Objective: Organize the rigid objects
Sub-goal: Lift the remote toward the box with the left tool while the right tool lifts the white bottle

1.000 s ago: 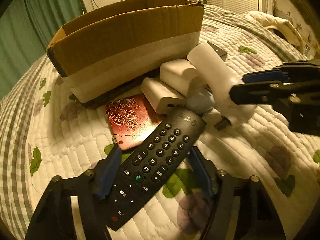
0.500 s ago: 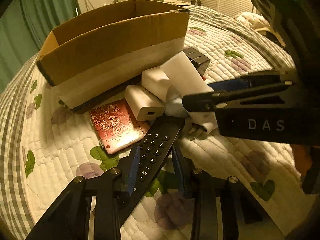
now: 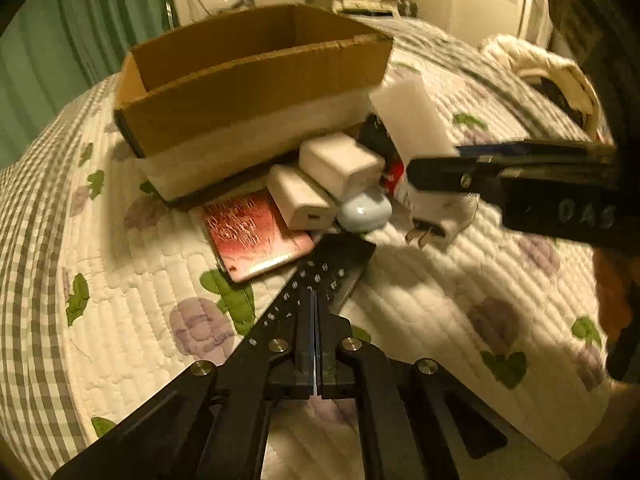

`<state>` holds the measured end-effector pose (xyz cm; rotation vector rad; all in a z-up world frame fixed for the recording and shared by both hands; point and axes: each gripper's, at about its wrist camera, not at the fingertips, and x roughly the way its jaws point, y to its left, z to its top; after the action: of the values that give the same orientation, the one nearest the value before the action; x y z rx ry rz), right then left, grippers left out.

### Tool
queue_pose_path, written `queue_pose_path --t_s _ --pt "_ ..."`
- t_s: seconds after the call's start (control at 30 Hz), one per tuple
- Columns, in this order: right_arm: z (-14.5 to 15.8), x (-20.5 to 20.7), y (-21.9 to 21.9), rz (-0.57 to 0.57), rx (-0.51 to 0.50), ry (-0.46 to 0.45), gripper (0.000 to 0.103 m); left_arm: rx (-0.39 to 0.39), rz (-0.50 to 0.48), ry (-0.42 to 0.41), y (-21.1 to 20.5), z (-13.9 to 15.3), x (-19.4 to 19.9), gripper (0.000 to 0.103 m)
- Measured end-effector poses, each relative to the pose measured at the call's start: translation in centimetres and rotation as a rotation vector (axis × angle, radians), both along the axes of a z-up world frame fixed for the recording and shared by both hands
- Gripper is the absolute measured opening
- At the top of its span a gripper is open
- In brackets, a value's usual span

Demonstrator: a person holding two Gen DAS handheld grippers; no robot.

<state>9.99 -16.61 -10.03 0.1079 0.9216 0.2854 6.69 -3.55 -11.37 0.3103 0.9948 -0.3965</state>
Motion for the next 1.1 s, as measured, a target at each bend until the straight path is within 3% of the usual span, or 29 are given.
queue_pose_path --t_s 0.03,0.1,0.33,0.43,0.5,0.57,0.67,0.73,0.77,0.87,0.97,1.1 --pt "0.1 -0.1 -0.1 0.001 0.001 0.002 0.044 0.034 -0.001 -0.012 -0.2 -0.3 0.0 0.000" --pt "0.1 -0.3 -0.4 -0.003 0.003 0.006 0.044 0.043 -0.005 -0.005 -0.1 -0.8 -0.2 0.006" --pt "-0.4 -0.4 -0.5 -0.009 -0.015 0.018 0.044 0.076 -0.050 -0.030 -0.5 -1.1 -0.9 0.013" --pt "-0.5 -0.2 -0.4 -0.007 -0.018 0.016 0.044 0.048 -0.064 -0.004 0.0 -1.1 -1.4 0.036" --pt "-0.5 -0.1 -0.3 -0.005 -0.019 0.015 0.044 0.086 -0.063 -0.025 -0.2 -1.0 -1.8 0.082" --pt "-0.6 0.0 -0.3 -0.006 -0.014 0.019 0.044 0.108 -0.075 -0.067 -0.2 -1.1 -2.2 0.083" --pt "-0.9 0.1 -0.2 -0.009 -0.006 0.029 0.044 0.093 -0.060 -0.034 0.2 -1.9 -1.2 0.080" --pt "-1.1 0.2 -0.2 -0.008 -0.010 0.034 0.044 0.084 -0.054 -0.031 0.3 -2.5 -0.5 0.070" --pt "-1.2 0.2 -0.1 -0.006 -0.013 0.035 0.044 0.089 -0.048 -0.035 0.3 -2.8 -0.2 0.060" --pt "-1.3 0.1 -0.1 -0.004 -0.018 0.039 0.044 0.089 -0.044 -0.041 0.4 -3.1 0.2 0.051" --pt "-1.4 0.2 -0.2 -0.009 -0.021 0.039 0.043 0.081 -0.046 -0.050 0.2 -2.4 -0.2 0.033" --pt "-0.9 -0.1 -0.1 -0.011 -0.026 0.027 0.043 0.036 -0.019 -0.059 0.2 -1.0 -0.7 0.021"
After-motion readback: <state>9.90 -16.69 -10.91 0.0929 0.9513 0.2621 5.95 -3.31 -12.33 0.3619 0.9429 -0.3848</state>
